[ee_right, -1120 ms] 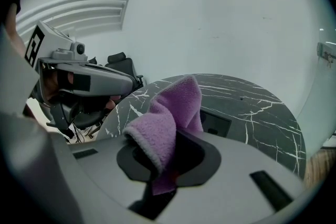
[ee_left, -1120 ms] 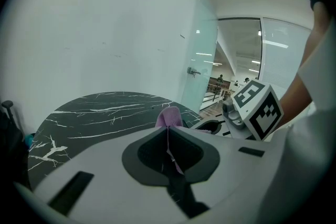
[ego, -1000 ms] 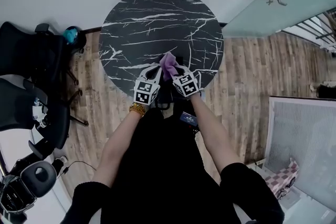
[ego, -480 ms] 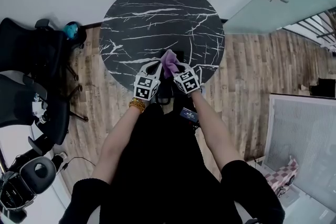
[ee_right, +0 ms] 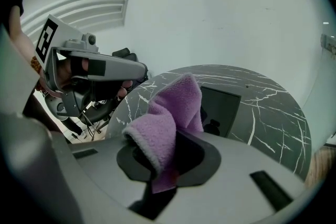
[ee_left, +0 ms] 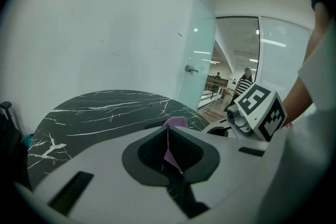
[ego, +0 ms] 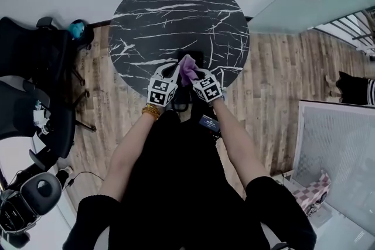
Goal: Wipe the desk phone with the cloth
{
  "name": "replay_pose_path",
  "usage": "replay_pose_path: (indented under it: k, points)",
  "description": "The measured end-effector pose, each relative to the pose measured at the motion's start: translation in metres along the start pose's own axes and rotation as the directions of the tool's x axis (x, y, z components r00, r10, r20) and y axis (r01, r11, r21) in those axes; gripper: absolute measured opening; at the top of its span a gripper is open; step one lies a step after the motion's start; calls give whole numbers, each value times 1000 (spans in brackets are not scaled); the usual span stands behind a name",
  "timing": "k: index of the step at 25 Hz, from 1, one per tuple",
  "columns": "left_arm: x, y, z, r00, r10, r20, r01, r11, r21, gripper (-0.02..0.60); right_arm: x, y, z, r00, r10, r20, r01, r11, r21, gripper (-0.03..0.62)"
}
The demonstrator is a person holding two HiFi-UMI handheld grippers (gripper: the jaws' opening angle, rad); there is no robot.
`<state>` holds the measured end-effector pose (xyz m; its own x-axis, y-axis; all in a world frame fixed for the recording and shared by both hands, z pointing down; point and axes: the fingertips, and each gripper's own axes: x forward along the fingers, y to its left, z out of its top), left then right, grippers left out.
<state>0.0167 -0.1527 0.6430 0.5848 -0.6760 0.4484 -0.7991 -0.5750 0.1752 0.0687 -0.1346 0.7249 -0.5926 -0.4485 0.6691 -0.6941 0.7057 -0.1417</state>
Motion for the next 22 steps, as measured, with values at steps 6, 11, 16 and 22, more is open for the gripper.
replay_pose_path:
  k: [6, 11, 16, 22]
  points:
    - [1, -1, 0, 1000, -7, -2, 7, 1000, 2, 18, -1, 4, -8, 999, 18, -26, -18, 1000, -8, 57]
    - [1, 0, 0, 1000, -12, -3, 13, 1000, 9, 18, 0, 9, -13, 997, 43, -56, -44, 999, -18, 57]
    - [1, 0, -2, 1000, -14, -5, 14, 1000, 4, 18, -2, 13, -20, 995, 62, -80, -63, 998, -16, 57]
    - [1, 1, -3, 1000, -16, -6, 16, 1000, 4, 18, -2, 18, -27, 991, 82, -104, -84, 996, -17, 57]
